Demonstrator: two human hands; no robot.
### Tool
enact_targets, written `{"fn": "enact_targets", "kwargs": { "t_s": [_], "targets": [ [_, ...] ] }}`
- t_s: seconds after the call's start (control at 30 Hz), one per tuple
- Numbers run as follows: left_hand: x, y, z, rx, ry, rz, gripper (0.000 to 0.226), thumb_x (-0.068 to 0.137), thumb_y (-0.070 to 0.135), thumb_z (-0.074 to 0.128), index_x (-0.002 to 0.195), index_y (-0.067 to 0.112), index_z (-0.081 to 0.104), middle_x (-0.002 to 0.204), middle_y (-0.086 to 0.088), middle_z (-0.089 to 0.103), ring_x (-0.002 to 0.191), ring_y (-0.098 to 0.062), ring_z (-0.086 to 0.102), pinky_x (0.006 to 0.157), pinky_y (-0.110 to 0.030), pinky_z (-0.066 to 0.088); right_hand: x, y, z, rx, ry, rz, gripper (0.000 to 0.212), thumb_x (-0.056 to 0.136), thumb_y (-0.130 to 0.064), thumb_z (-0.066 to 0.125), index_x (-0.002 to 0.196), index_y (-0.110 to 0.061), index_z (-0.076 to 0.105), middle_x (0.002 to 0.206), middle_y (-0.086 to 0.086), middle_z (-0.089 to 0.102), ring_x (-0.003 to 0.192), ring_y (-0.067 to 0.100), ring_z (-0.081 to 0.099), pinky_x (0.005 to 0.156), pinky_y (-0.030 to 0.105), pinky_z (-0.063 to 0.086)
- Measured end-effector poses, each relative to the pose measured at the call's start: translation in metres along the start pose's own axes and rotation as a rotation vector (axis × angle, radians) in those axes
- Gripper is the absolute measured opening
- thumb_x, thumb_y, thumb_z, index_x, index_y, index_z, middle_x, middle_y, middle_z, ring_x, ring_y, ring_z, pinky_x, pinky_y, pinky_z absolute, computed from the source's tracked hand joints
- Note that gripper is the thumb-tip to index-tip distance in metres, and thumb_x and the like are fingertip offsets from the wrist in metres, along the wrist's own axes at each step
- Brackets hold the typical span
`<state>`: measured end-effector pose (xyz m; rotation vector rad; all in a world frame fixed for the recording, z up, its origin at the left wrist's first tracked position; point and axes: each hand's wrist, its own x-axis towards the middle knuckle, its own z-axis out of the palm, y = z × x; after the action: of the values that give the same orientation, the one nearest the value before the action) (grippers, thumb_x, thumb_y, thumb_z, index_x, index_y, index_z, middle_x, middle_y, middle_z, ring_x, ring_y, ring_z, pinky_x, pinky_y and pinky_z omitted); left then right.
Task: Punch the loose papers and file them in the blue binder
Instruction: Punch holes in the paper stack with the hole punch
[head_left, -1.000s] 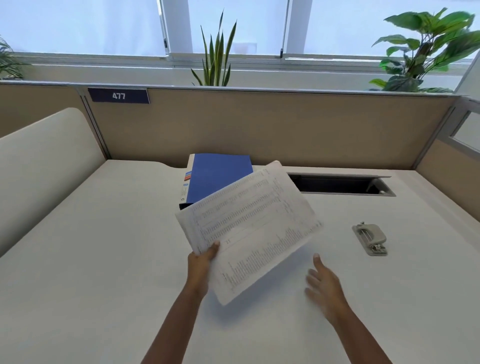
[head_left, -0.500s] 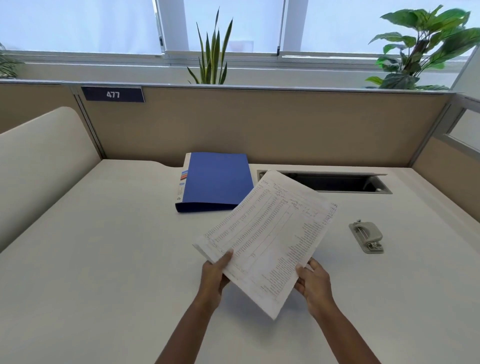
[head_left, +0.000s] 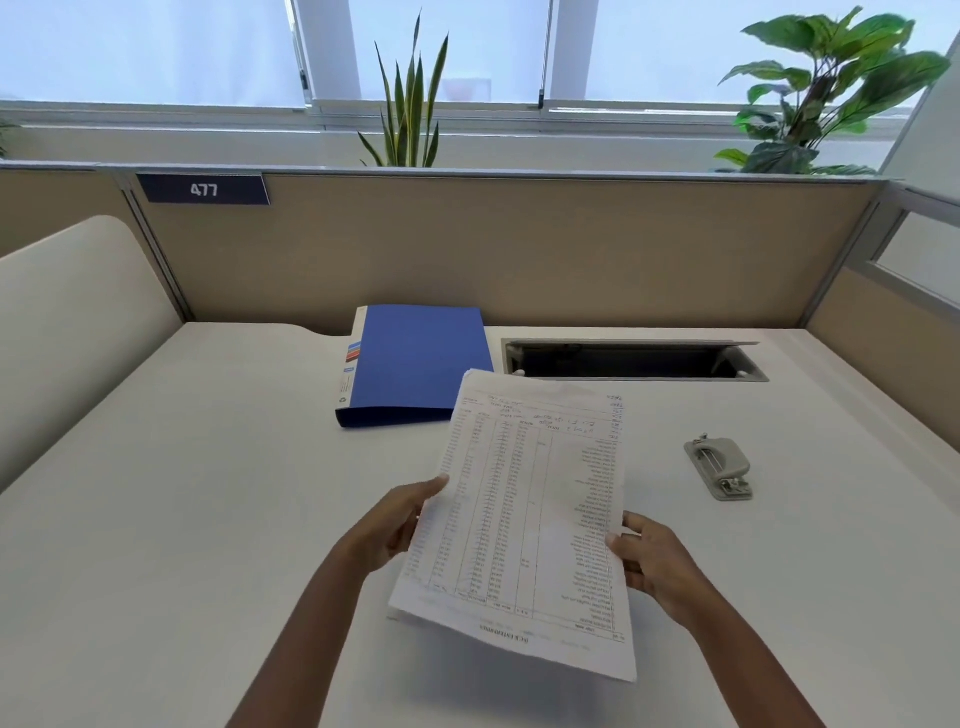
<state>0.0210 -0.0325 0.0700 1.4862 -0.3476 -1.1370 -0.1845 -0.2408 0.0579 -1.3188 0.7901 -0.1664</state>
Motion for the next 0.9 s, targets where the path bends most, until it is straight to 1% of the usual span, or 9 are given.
{"fn": "enact_targets", "kwargs": {
  "t_s": [0.1, 0.23, 0.37, 0.5, 0.63, 0.7, 0.8, 0.83, 0.9],
  "targets": [
    [0.009, 0.0, 0.012, 0.014, -0.012, -0.027, 0.022, 0.094, 0.029, 0.049, 0.101, 0.015, 0.064, 0.088, -0.001, 0.076, 0.076, -0.019, 0.074, 0.061, -0.029, 0.06, 0.0, -0.003, -0.005, -0.03, -0.038, 0.012, 0.024, 0.094, 0.001, 0.045, 0.104, -0.016, 0.058, 0.097, 0.007, 0.071, 0.078, 0.018, 0.07, 0.057, 0.023, 0.058],
    [0.019, -0.005, 0.031, -0.026, 0.016, -0.019, 0.018, 0.095, 0.021, 0.048, 0.103, 0.011, 0.06, 0.096, -0.008, 0.071, 0.074, -0.021, 0.073, 0.058, -0.03, 0.06, 0.001, -0.007, -0.02, -0.065, -0.019, 0.029, 0.023, 0.095, 0.0, 0.044, 0.103, -0.015, 0.059, 0.094, 0.006, 0.071, 0.079, 0.018, 0.07, 0.058, 0.023, 0.058],
    [0.031, -0.009, 0.059, -0.1, 0.047, 0.011, 0.016, 0.096, 0.018, 0.047, 0.096, 0.012, 0.061, 0.092, -0.007, 0.071, 0.066, -0.017, 0.073, 0.054, -0.028, 0.059, 0.005, -0.015, -0.045, -0.083, 0.034, 0.046, 0.019, 0.096, -0.006, 0.046, 0.102, -0.011, 0.063, 0.091, 0.006, 0.072, 0.076, 0.018, 0.069, 0.057, 0.024, 0.056],
    [0.046, -0.013, 0.086, -0.13, 0.089, 0.031, 0.02, 0.097, 0.018, 0.045, 0.11, 0.009, 0.056, 0.104, -0.011, 0.068, 0.078, -0.023, 0.069, 0.059, -0.029, 0.061, 0.015, -0.027, -0.077, -0.106, 0.215, 0.012, 0.017, 0.096, -0.01, 0.047, 0.1, -0.006, 0.063, 0.088, 0.011, 0.069, 0.068, 0.021, 0.065, 0.05, 0.019, 0.054],
    [0.062, -0.016, 0.111, -0.189, 0.095, 0.052, 0.024, 0.097, 0.015, 0.044, 0.116, 0.005, 0.054, 0.107, -0.014, 0.065, 0.078, -0.022, 0.068, 0.056, -0.026, 0.06, 0.03, -0.034, -0.118, -0.135, 0.487, -0.081, 0.015, 0.092, 0.0, 0.049, 0.1, -0.001, 0.063, 0.09, 0.018, 0.063, 0.063, 0.021, 0.059, 0.042, 0.012, 0.051],
    [0.071, -0.019, 0.122, -0.201, 0.101, 0.052, 0.024, 0.097, 0.015, 0.044, 0.117, 0.005, 0.053, 0.104, -0.013, 0.065, 0.077, -0.022, 0.068, 0.053, -0.025, 0.059, 0.039, -0.036, -0.137, -0.224, 0.583, -0.107, 0.019, 0.09, 0.003, 0.05, 0.101, 0.005, 0.065, 0.091, 0.018, 0.063, 0.067, 0.024, 0.058, 0.048, 0.017, 0.054],
    [0.085, -0.022, 0.136, -0.215, 0.098, 0.05, 0.025, 0.097, 0.014, 0.043, 0.119, 0.006, 0.052, 0.112, -0.016, 0.064, 0.082, -0.025, 0.067, 0.055, -0.026, 0.06, 0.052, -0.039, -0.155, -0.39, 0.684, -0.144, 0.025, 0.089, 0.0, 0.052, 0.11, 0.003, 0.065, 0.104, 0.02, 0.066, 0.09, 0.032, 0.061, 0.081, 0.038, 0.054],
    [0.089, -0.023, 0.14, -0.223, 0.097, 0.048, 0.025, 0.097, 0.014, 0.043, 0.119, 0.006, 0.052, 0.116, -0.018, 0.063, 0.084, -0.027, 0.067, 0.057, -0.027, 0.061, 0.056, -0.041, -0.159, -0.445, 0.706, -0.161, 0.026, 0.089, -0.001, 0.052, 0.112, 0.001, 0.064, 0.111, 0.019, 0.066, 0.098, 0.033, 0.061, 0.089, 0.037, 0.049],
    [0.097, -0.024, 0.148, -0.227, 0.099, 0.039, 0.029, 0.097, 0.014, 0.043, 0.123, 0.004, 0.05, 0.121, -0.02, 0.061, 0.091, -0.032, 0.065, 0.061, -0.029, 0.061, 0.063, -0.043, -0.164, -0.529, 0.711, -0.186, 0.028, 0.09, -0.003, 0.053, 0.117, -0.001, 0.062, 0.118, 0.019, 0.064, 0.109, 0.033, 0.058, 0.09, 0.03, 0.042]
  ]
}}
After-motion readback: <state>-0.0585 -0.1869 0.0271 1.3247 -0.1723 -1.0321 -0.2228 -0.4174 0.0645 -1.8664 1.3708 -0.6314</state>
